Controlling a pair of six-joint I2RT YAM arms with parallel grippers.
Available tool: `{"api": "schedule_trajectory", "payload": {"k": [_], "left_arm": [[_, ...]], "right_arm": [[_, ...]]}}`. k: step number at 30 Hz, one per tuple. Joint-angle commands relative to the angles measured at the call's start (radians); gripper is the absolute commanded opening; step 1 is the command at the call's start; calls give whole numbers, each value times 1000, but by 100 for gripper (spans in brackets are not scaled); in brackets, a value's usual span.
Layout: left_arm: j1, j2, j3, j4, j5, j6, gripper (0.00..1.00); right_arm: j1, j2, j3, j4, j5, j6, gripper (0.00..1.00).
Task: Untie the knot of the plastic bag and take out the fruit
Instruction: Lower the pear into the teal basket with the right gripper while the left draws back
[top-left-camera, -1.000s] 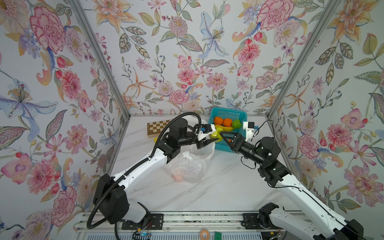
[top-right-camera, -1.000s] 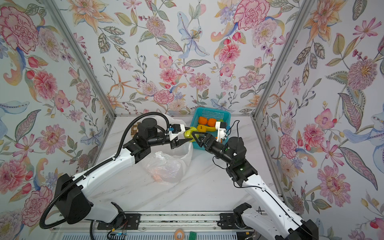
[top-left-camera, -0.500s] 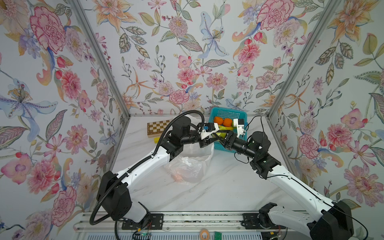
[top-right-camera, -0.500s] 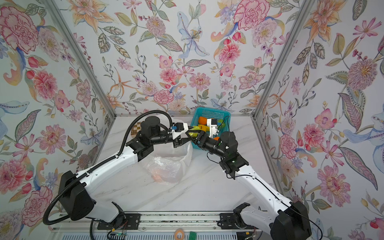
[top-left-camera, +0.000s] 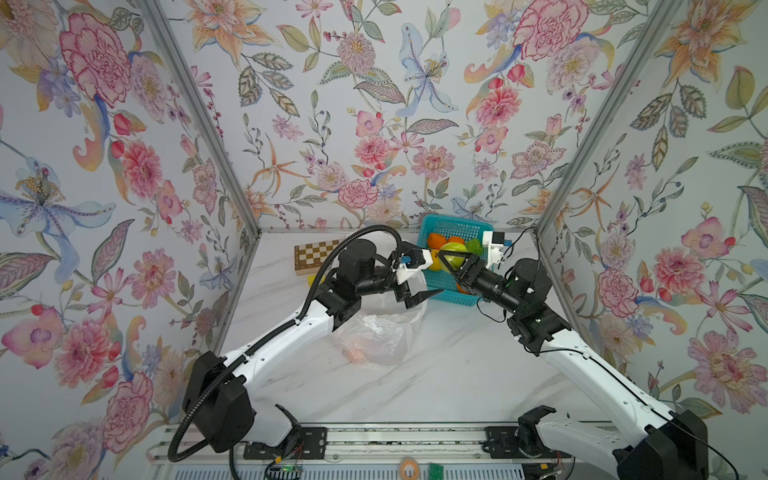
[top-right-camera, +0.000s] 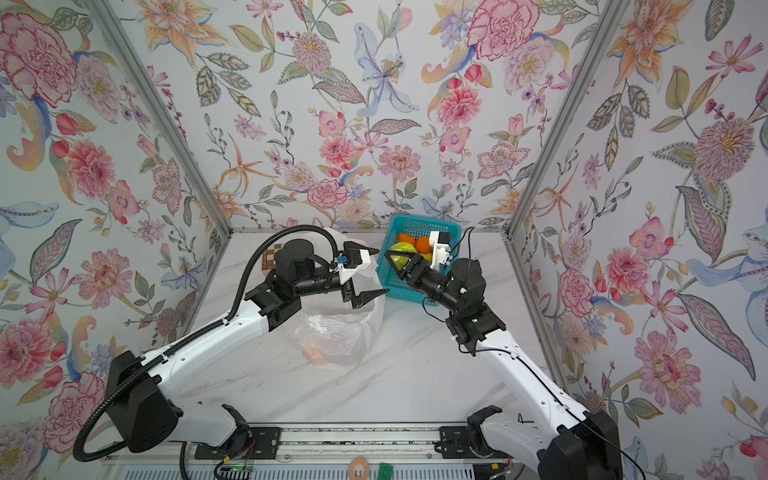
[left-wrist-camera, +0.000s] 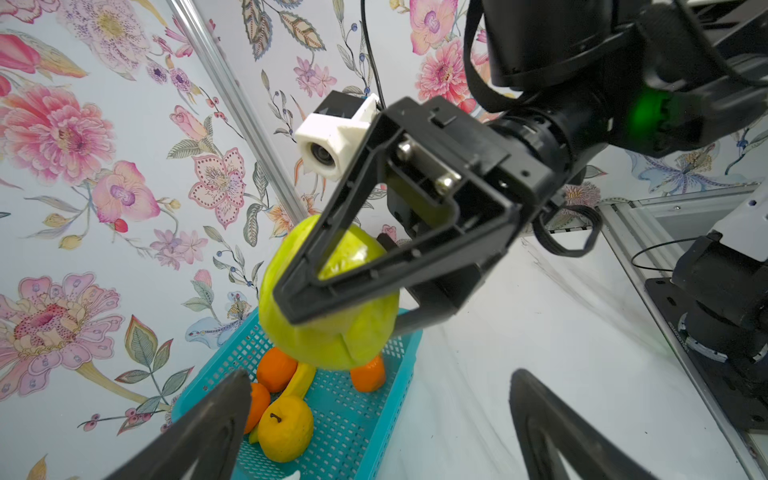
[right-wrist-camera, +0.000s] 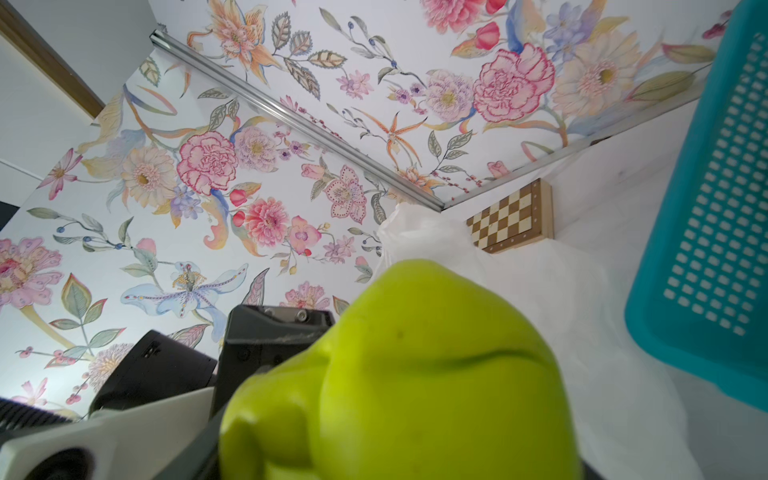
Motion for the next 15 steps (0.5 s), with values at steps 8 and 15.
{"api": "schedule_trajectory", "payload": {"k": [8,15], "left_arm": [[-61,-254,-116,-30,-280,-387,99],[-103,-346,-80,-272,-421,-481,99]], "right_arm": [[-132,228,224,-311,58,-326,65],[-147,443,411,-556,99,-599,65]]}}
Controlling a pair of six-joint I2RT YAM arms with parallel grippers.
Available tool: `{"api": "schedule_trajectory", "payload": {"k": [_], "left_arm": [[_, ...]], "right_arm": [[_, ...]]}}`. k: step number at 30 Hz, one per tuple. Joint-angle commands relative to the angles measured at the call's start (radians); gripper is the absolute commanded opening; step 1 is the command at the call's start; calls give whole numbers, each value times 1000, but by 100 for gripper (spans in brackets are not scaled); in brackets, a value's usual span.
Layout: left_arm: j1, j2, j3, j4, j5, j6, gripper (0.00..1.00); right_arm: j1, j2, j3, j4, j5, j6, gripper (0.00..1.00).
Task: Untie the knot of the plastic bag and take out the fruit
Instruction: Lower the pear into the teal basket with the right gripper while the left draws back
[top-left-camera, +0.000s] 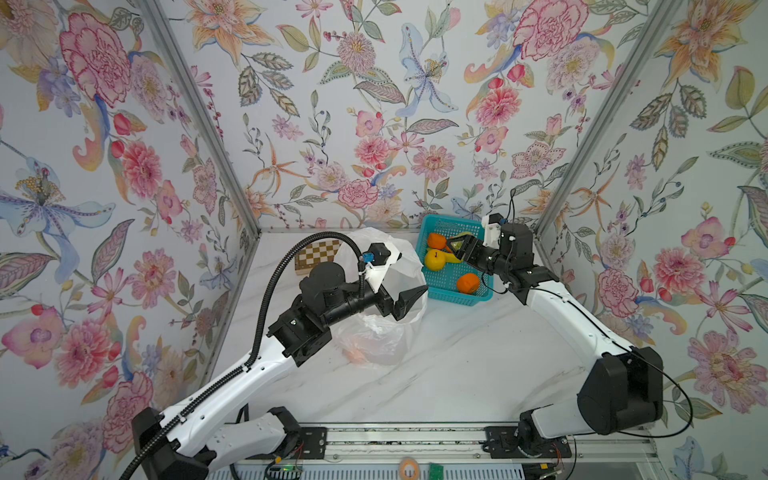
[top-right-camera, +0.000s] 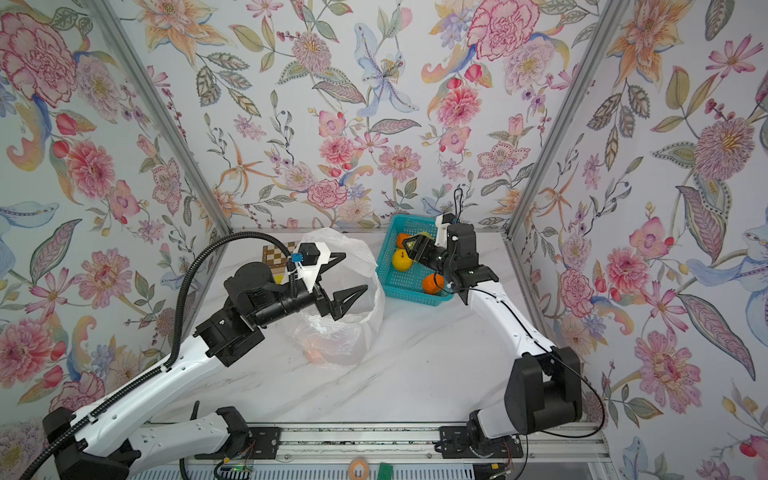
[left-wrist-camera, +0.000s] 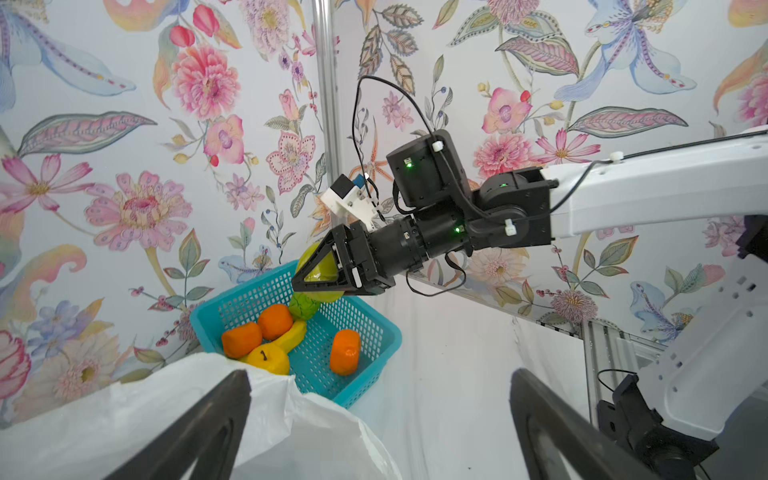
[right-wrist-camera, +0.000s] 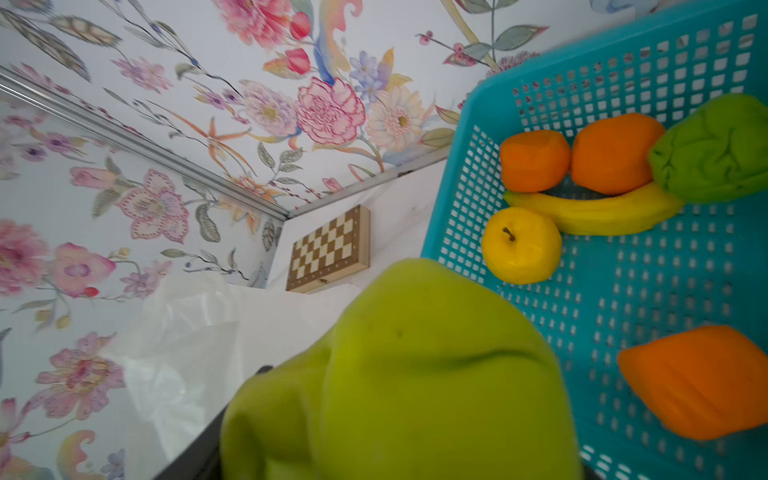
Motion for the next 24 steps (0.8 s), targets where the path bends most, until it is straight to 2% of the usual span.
{"api": "schedule_trajectory", "payload": {"k": [1,6,9,13,21,24], "left_arm": [[-14,-39,28,-180,-106,-69,99],[-14,-84,41,-286,-152,-35,99],[-14,-103,33,-303,-190,-29,99],[-14,-104,39,-335,-207,-28,99],[-14,-91,48,-390,-262,-34,99],[-14,-83,54,-412,-289,-45,99]], "right_arm": [[1,60,75,-175,20,-247,64],[27,175,165,-373,14,-570,63],[44,251,204,-440,23,-656,64],[59,357,270,-498,50,-647,63],[69,502,316,-497,101,-572,63],[74,539,325,-497,102,-561,69]]}}
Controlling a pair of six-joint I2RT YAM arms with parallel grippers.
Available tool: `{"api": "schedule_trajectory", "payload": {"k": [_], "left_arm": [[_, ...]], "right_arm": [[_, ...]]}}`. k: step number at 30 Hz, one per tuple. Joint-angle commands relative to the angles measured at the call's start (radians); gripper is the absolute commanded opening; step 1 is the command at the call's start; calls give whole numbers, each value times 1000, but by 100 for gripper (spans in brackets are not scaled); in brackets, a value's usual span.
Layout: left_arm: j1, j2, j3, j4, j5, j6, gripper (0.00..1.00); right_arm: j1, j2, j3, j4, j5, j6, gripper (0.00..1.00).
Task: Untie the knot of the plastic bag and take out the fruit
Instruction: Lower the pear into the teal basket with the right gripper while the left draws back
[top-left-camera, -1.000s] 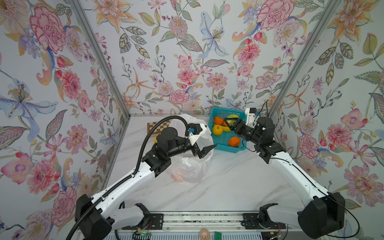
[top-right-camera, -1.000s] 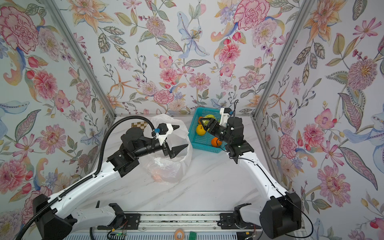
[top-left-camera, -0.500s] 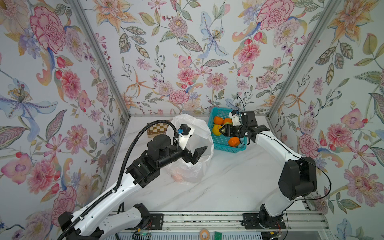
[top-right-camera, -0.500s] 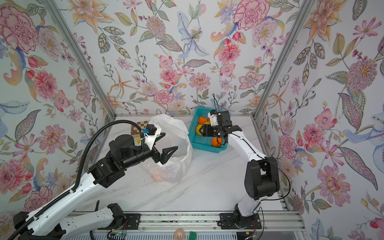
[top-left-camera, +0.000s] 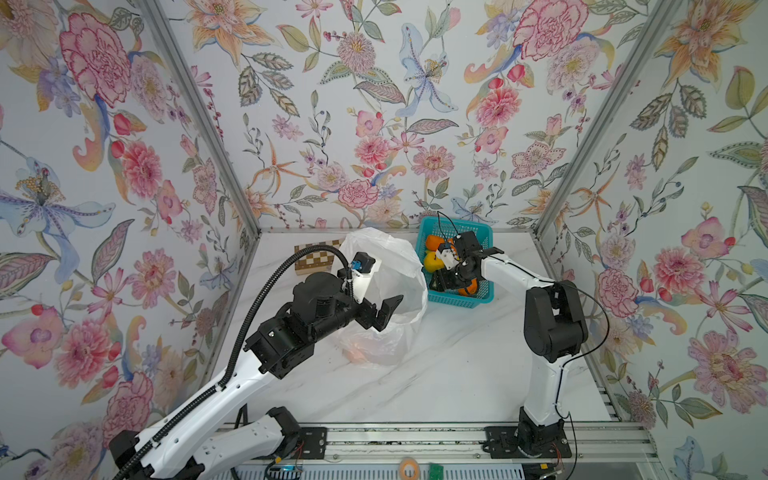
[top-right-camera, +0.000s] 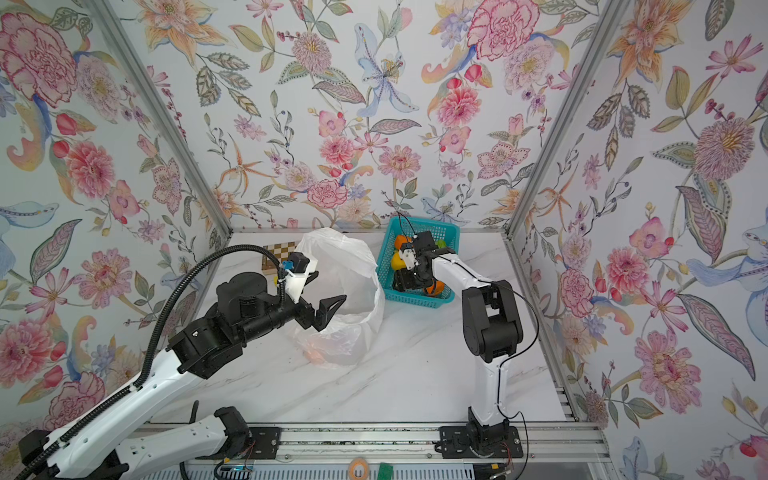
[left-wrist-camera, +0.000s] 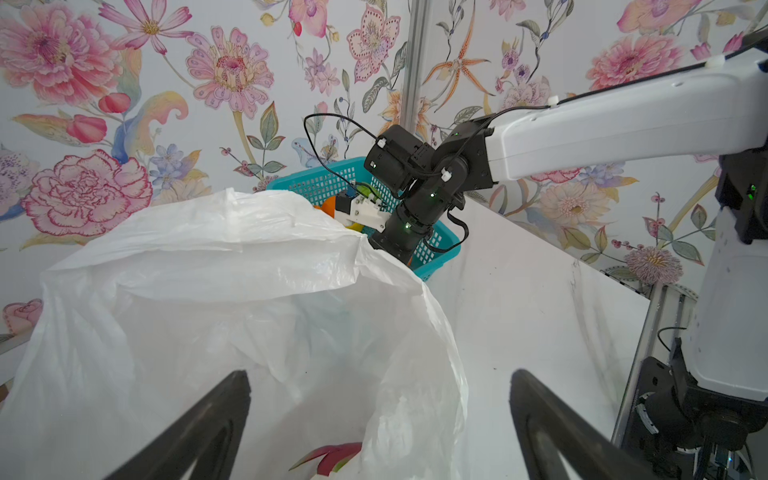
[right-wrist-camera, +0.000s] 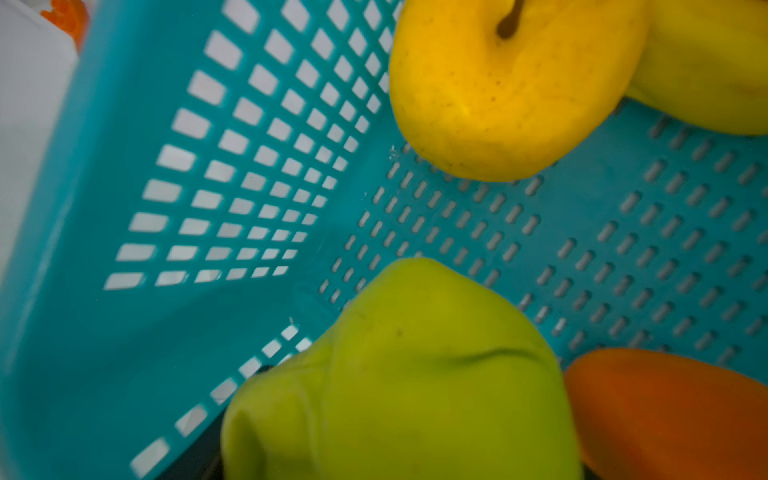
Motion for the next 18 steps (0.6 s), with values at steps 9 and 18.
{"api": "schedule_trajectory", "payload": {"k": [9,18], "left_arm": [[-7,31,49,-77,-101,-17,99],[1,85,69,-146,-282,-103,93]], "right_arm": [[12,-46,31,-20,82,55,99],[26,-232,26,-15,134,118,99]]}}
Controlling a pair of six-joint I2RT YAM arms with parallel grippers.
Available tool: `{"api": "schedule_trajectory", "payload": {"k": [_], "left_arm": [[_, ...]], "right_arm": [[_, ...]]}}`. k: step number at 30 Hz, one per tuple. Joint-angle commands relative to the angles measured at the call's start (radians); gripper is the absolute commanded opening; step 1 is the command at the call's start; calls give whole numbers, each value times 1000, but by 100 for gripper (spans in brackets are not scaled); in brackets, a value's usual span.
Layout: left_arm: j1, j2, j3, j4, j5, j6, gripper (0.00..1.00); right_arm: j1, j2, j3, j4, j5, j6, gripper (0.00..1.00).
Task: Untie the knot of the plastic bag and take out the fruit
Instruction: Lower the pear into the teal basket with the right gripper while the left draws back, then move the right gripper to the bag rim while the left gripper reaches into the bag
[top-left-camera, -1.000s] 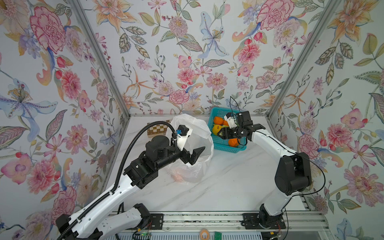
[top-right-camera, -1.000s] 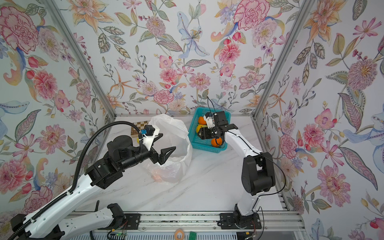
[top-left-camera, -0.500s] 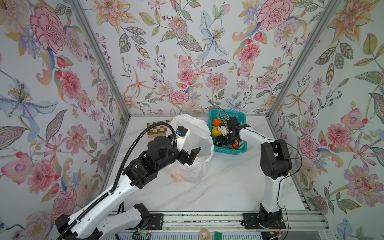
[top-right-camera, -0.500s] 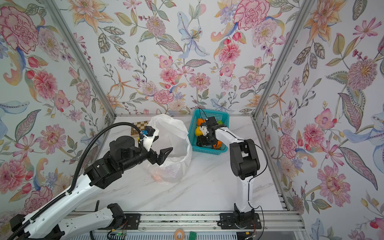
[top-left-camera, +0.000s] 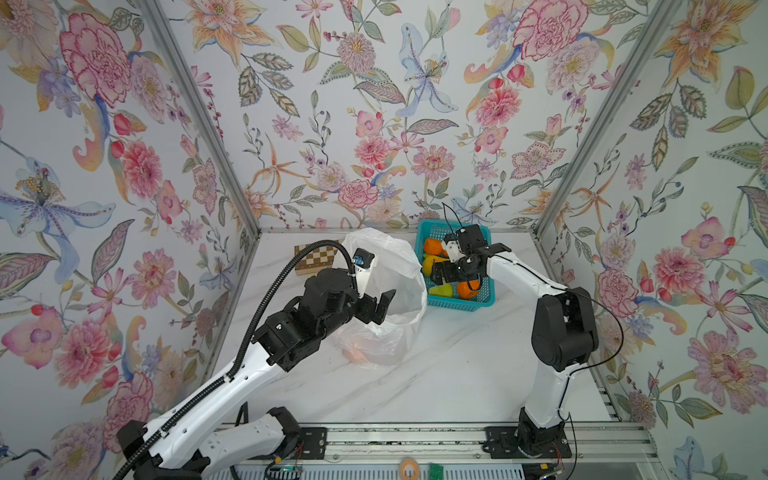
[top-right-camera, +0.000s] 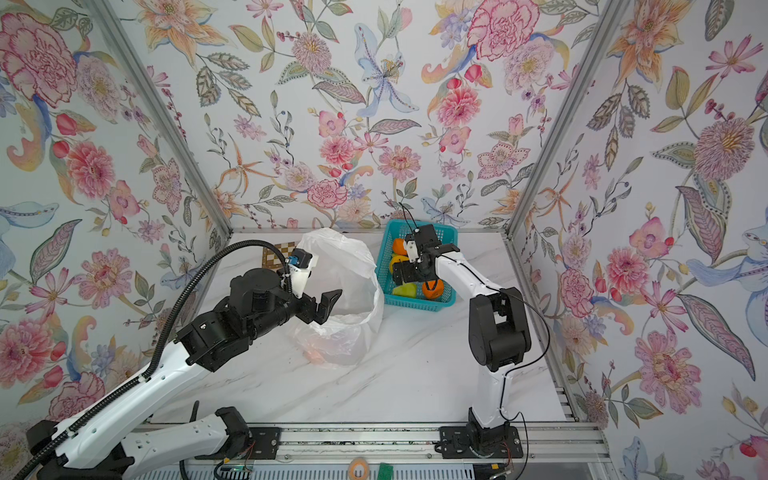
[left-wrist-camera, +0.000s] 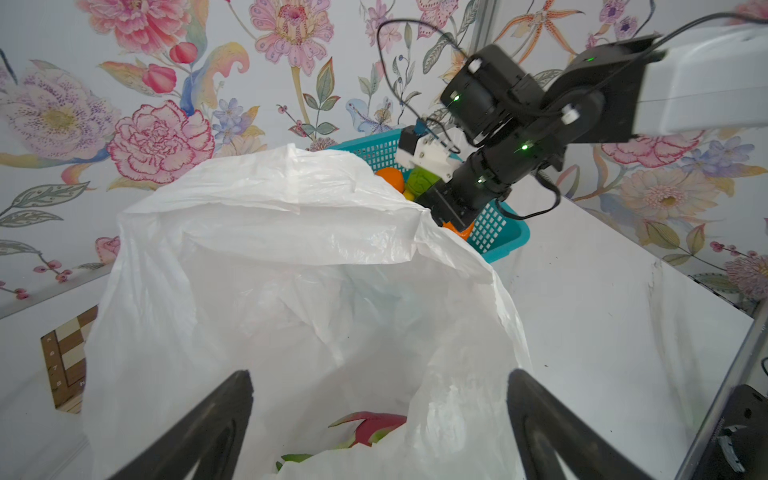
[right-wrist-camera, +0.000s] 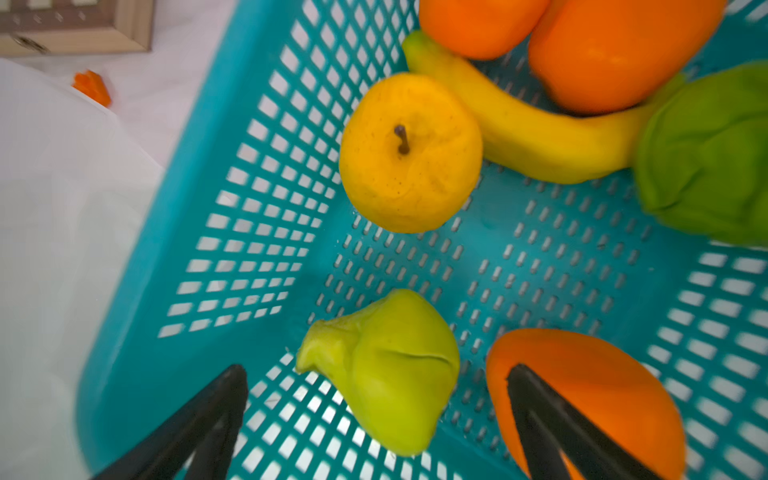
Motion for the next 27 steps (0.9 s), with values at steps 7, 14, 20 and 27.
{"api": "schedule_trajectory", "payload": {"k": [7,14,20,27], "left_arm": [[23,46,-46,-146,-124,-199,85],[24,-30,-188,-225,0,-378,68],[-7,-81,-299,-267,82,-541,54],[-77,-115,-425,-241,106,-666,41]], "right_arm": [[101,-323,-108,120,-8,249,99],[245,-541,-269,165,-25,495,99],[460,-625,-365,149,167,608,99],[625,-523,-461,195,366,688,99]]}}
